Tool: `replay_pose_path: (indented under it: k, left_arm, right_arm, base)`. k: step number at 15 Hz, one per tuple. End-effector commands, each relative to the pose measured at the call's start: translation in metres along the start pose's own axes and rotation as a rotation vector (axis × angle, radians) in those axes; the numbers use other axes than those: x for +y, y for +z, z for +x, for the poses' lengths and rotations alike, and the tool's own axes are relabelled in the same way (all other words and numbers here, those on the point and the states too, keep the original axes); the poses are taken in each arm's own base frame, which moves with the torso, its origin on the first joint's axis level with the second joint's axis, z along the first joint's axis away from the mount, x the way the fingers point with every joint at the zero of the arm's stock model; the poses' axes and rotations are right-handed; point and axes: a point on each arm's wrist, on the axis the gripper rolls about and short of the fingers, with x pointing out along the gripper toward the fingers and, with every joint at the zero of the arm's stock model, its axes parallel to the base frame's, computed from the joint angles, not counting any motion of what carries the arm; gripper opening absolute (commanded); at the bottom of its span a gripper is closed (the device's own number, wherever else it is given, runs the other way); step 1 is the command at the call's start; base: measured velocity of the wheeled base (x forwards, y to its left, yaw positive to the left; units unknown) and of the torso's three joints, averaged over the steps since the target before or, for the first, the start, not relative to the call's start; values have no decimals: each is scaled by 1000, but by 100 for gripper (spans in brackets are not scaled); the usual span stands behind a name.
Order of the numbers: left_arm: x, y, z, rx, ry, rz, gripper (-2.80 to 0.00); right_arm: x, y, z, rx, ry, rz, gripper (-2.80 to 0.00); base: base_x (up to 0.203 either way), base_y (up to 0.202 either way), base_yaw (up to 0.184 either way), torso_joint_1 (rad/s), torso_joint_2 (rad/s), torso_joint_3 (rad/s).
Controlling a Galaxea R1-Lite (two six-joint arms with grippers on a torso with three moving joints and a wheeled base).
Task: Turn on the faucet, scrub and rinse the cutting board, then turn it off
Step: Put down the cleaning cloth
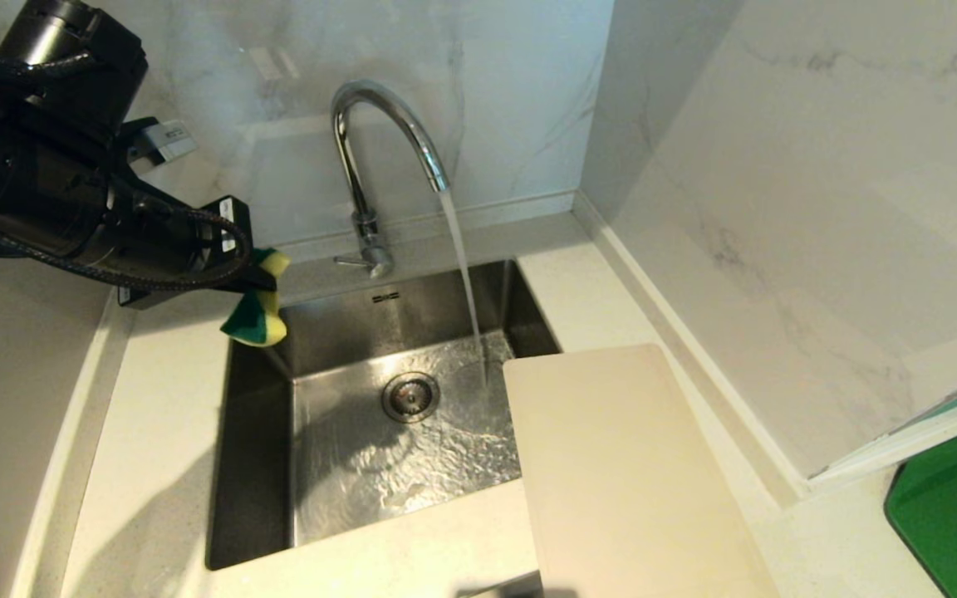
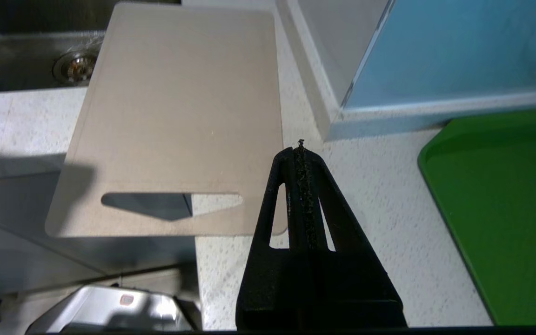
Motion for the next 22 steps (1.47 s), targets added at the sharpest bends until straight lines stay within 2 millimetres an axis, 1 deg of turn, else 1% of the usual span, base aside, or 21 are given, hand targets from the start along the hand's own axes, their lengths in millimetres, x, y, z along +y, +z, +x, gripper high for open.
replay_pose_path:
  k: [1,4,6,9,11,13,15,17,22]
  left_arm:
    - [1,0,2,5,7,-4,-280]
    - [2,0,6,12,16,-8,-280]
    - [7,2,16,23,42,-18,-280]
    - [23,5,31,48,134,5,-280]
    - [37,9,47,45,255,19,-280]
    - [56,12,61,66,332,6,-280]
    - [77,9,72,127,376,-5,-280]
    - [101,10,87,175,411,-49,-280]
    - [152,18,118,241,426,-143,-280]
  right_arm:
    - [0,-4,1,16,-3,3,-280]
    - [0,-4,1,17,-7,53,-280]
    - [0,-4,1,18,-10,53,-280]
    - [0,-4,1,18,-12,54,-280]
    - [0,-4,1,18,-12,54,-280]
    - [0,-4,1,18,-14,56,-280]
    - [0,-4,1,18,-15,57,-280]
    - [0,-4,1,18,-15,57,-280]
    - [0,-4,1,18,-15,57,-280]
  base:
    - [0,0,0,0,0,0]
    - [0,0,0,0,0,0]
    - [0,0,0,0,0,0]
    - [0,0,0,0,0,0]
    - [0,0,0,0,0,0]
    - [0,0,0,0,0,0]
    - [0,0,0,0,0,0]
    - [0,0,0,0,0,0]
    - [0,0,0,0,0,0]
